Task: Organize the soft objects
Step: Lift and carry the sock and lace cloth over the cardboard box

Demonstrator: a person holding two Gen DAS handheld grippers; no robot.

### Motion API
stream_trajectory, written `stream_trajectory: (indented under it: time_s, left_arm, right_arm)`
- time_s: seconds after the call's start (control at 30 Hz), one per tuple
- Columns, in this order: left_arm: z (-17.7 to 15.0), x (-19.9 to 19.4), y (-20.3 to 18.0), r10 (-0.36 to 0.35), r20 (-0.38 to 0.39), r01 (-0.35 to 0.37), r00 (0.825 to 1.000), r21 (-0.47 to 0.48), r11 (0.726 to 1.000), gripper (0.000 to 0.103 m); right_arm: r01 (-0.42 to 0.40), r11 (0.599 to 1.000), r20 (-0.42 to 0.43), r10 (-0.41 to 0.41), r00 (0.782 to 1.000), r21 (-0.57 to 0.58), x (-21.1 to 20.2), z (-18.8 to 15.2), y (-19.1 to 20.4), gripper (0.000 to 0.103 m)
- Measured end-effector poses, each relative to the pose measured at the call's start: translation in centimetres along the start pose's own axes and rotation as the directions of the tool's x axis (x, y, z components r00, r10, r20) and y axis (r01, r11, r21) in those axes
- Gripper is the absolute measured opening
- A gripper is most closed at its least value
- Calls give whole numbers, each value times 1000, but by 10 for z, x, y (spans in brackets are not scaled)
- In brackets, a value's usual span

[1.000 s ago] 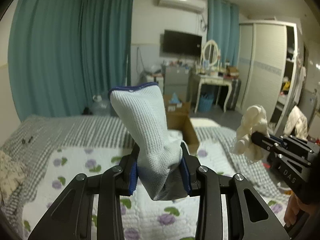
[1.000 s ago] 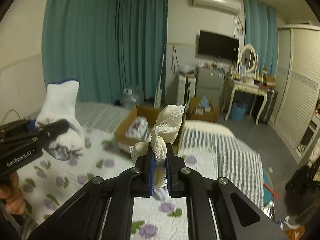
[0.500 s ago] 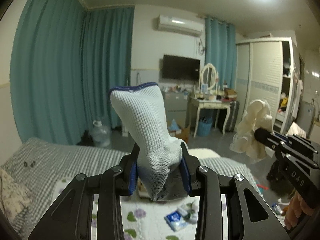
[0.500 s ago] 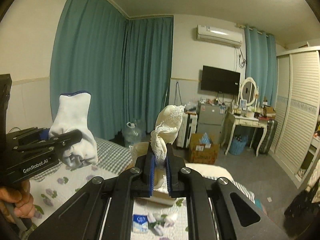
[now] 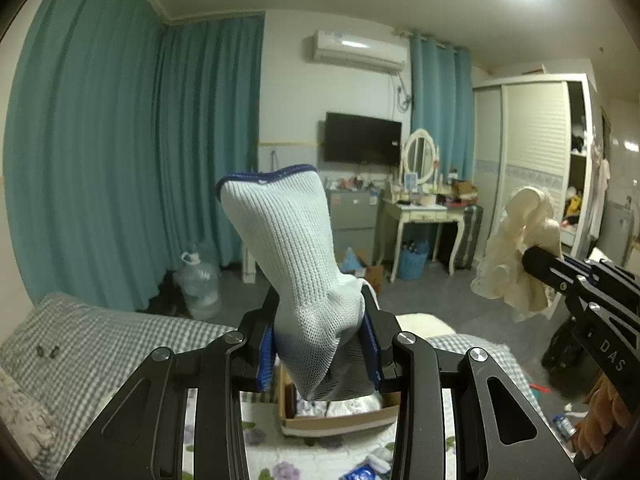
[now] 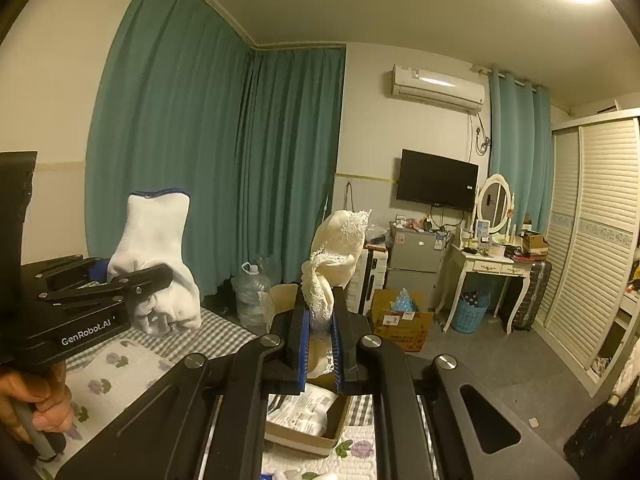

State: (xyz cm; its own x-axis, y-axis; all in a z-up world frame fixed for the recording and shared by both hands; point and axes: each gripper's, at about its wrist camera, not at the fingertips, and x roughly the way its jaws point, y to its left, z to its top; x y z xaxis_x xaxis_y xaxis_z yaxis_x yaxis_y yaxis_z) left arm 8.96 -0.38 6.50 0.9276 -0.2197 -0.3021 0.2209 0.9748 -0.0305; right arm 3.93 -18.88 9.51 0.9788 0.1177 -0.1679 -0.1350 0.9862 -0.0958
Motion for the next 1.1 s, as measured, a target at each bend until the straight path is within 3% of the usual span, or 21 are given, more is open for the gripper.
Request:
stream_trajectory:
  time_s: [0.4,0.73,0.93,1.1]
  left_arm:
    - [-8,88,0,-12,-104,11,995,-9,1000,35]
    - [-38,167,-6,-18,-230,21,973,12,1000,35]
    - [-64,214,-10,-37,-316,44,948,14,999,35]
    - [-90,246,-20,-39,-390,65,920,54,996,35]
  right_arm:
    - [-21,1000,-100,21,995,0,85,-36,-8,9]
    - [-40,999,-234,40,972,4,164,-88,-18,9]
    - [-48,998,-339,56,939,32,207,-124,-27,9]
    - [-60,997,-444,71,893,39,241,-160,-27,9]
